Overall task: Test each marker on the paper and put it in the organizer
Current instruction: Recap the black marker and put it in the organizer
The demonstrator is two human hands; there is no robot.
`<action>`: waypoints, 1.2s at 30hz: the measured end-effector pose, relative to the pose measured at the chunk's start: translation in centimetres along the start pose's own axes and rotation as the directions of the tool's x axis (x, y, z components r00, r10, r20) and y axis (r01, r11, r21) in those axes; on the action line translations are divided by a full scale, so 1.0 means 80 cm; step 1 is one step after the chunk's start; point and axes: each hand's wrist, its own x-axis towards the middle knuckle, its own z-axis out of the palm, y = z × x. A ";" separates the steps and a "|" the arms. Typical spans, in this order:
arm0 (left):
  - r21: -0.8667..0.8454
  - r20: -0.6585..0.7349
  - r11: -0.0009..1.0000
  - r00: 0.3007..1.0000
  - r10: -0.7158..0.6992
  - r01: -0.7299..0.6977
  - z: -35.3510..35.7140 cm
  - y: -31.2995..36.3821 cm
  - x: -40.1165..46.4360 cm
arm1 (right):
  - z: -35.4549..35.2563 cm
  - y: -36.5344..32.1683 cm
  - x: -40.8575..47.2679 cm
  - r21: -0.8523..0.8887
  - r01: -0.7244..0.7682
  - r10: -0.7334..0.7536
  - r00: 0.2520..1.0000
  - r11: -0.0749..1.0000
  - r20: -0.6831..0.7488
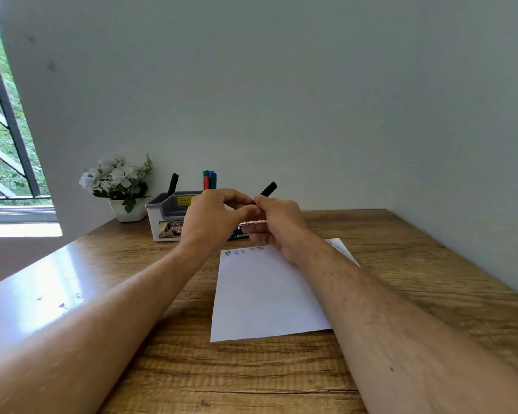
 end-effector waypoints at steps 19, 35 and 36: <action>-0.749 0.361 0.487 0.893 -0.268 0.449 0.020 0.021 0.031 | -0.013 -0.010 0.001 -0.196 0.057 -0.084 0.987 0.979 -0.134; -0.835 0.346 0.330 0.887 -0.306 0.439 0.014 0.010 0.024 | -0.004 -0.015 -0.008 -0.234 0.004 -0.017 0.998 0.972 -0.055; -0.840 0.330 0.334 0.892 -0.310 0.427 0.014 0.010 0.025 | -0.005 -0.016 -0.008 -0.241 0.001 -0.017 0.998 0.970 -0.066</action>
